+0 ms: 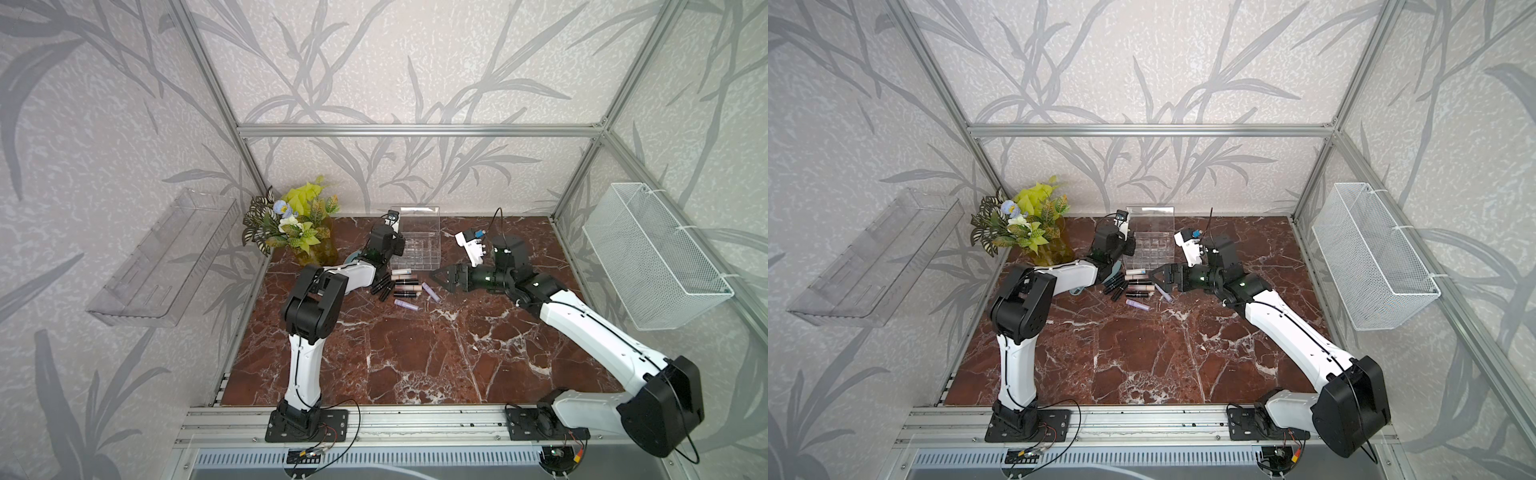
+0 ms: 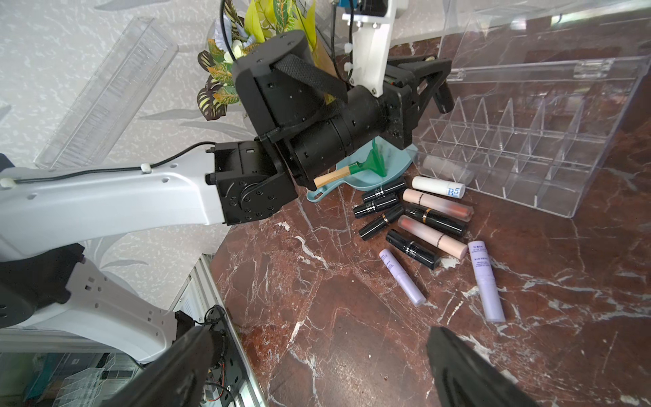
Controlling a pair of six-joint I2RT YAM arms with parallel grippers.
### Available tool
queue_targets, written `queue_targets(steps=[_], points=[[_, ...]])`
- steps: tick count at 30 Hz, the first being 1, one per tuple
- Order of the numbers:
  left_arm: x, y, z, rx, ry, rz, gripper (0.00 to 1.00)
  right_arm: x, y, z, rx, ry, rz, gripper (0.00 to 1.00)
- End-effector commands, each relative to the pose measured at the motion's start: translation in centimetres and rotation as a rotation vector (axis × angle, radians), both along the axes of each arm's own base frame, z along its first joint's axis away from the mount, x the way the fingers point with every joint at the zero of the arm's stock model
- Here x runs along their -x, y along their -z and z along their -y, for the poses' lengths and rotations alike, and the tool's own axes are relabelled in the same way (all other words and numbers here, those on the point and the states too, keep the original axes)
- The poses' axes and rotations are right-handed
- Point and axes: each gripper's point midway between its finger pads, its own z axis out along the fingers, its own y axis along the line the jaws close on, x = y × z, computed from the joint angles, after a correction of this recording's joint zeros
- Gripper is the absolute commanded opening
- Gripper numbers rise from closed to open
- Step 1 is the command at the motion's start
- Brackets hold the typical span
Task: Arrange the lipsticks in the organizer
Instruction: Place the lipstick in the storage box, then pick up the lipstick at the center of the board.
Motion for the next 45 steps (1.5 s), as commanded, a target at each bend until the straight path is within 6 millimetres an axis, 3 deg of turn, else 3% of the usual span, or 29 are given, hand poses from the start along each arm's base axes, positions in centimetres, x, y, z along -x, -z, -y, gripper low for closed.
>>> queue_targets(steps=[1,7,10,14,17,20,26,29,33,38,45], points=[[-0.4,-0.2,0.3,-0.014,-0.006,0.006,0.11,0.2,-0.5,0.1,-0.020,-0.008,0.018,0.99],[-0.3,0.0,0.4,-0.014,-0.005,-0.004,0.15,0.3,-0.3,0.1,-0.024,-0.007,0.016,0.99],[-0.2,-0.1,0.6,-0.006,0.004,-0.005,0.29,0.1,0.3,0.5,0.008,0.009,0.006,0.99],[-0.2,-0.1,0.8,-0.005,0.009,-0.003,0.52,-0.6,2.8,1.9,0.161,0.064,-0.019,0.99],[0.0,-0.5,0.9,0.001,0.011,0.002,0.62,-0.7,4.4,2.8,0.273,0.092,-0.026,0.98],[0.7,-1.8,1.2,0.015,0.026,0.011,0.66,-0.9,5.6,3.5,0.340,0.108,-0.033,0.96],[6.0,-8.0,2.5,0.173,0.111,-0.037,0.66,-1.7,9.6,4.7,0.530,0.123,-0.064,0.85],[9.2,-9.6,1.6,0.317,0.110,-0.047,0.66,-2.4,11.1,4.3,0.571,0.117,-0.080,0.80],[13.1,-9.5,1.1,0.436,0.159,-0.074,0.67,-3.6,12.3,3.5,0.610,0.110,-0.086,0.78],[16.4,-9.4,1.6,0.458,0.264,-0.118,0.67,-4.7,13.9,2.5,0.646,0.091,-0.111,0.71],[17.6,-10.5,2.2,0.441,0.337,-0.101,0.67,-5.7,17.2,1.1,0.726,0.063,-0.164,0.66]])
